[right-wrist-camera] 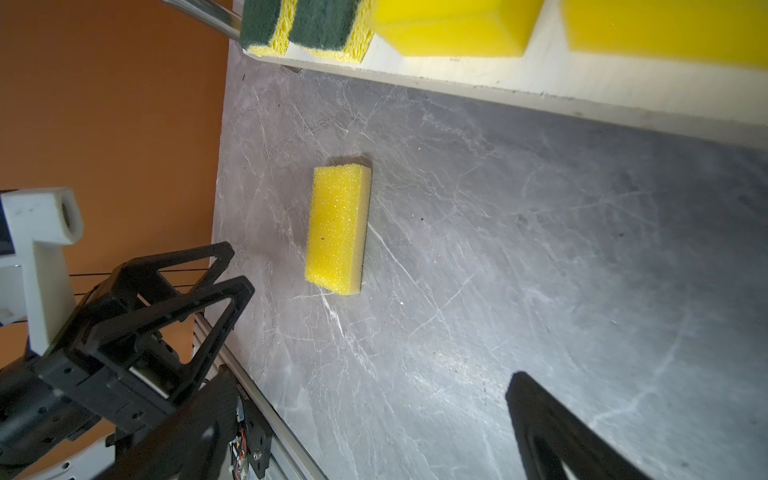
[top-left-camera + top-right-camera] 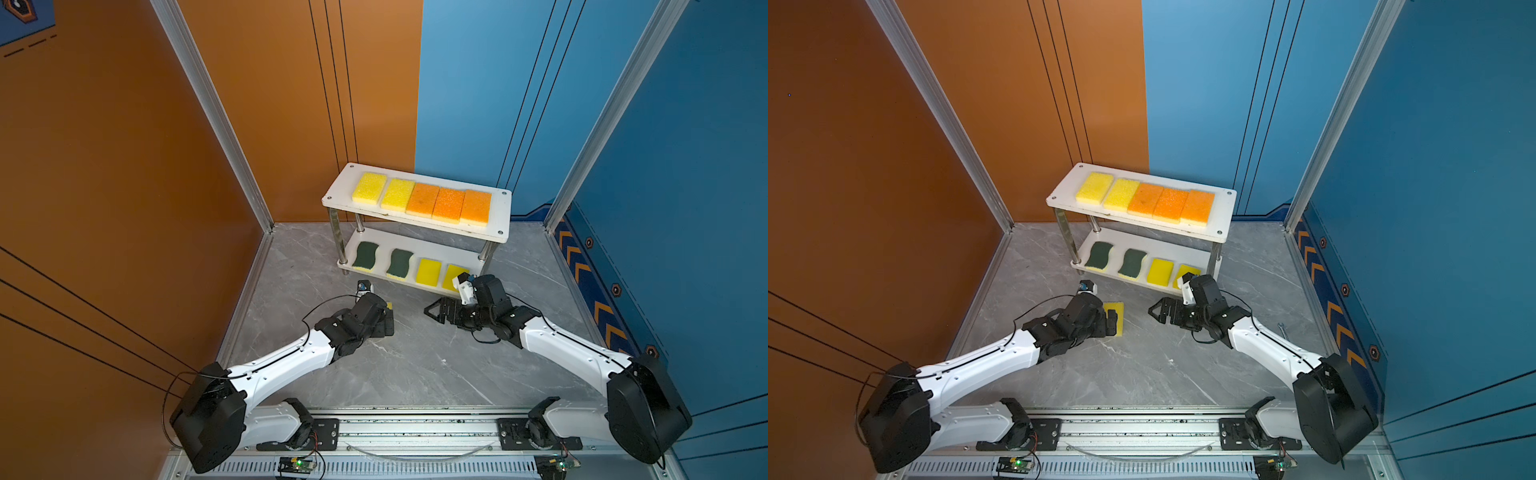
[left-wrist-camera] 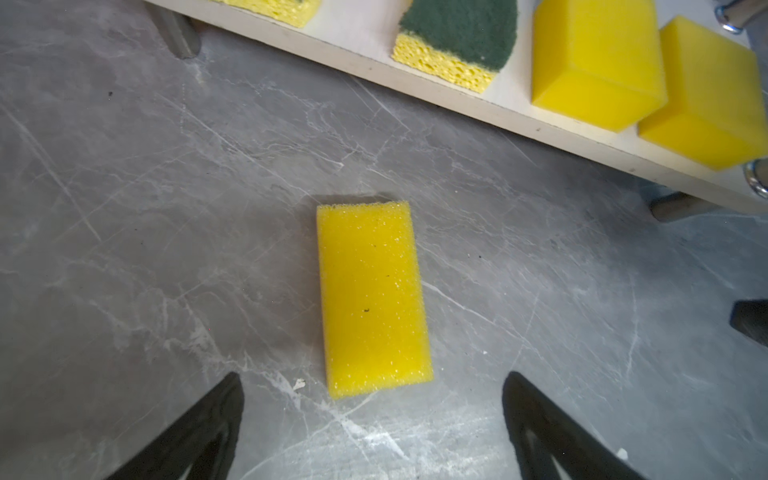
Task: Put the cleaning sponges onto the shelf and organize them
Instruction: 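Lower the left gripper around the yellow sponge and close it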
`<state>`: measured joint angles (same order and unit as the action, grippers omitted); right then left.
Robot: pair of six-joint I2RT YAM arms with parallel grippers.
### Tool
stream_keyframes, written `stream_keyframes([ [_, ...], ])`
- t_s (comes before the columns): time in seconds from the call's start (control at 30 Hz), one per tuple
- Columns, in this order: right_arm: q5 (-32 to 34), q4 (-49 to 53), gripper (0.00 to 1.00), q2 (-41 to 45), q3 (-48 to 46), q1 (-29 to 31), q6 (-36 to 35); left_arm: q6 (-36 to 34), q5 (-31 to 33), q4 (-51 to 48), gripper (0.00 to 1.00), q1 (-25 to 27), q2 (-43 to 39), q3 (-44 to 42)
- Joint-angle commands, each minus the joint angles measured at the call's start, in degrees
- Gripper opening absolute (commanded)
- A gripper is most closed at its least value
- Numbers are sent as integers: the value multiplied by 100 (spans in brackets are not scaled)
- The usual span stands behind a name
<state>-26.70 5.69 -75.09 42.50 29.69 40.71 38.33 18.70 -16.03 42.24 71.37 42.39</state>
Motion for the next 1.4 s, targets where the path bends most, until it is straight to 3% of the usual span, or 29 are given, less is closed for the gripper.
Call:
stream_keyframes([
  [0.0,86,126,100,65,74,5,-103,446,477,-102,98,39,126,-115],
  [0.3,68,135,100,161,-44,-90,-104,777,372,158,97,108,671,-45],
  [0.63,11,81,100,144,-90,-142,-89,457,353,446,97,336,1204,33],
  [1.37,25,67,100,326,-221,-193,-77,571,348,716,96,494,1968,142],
])
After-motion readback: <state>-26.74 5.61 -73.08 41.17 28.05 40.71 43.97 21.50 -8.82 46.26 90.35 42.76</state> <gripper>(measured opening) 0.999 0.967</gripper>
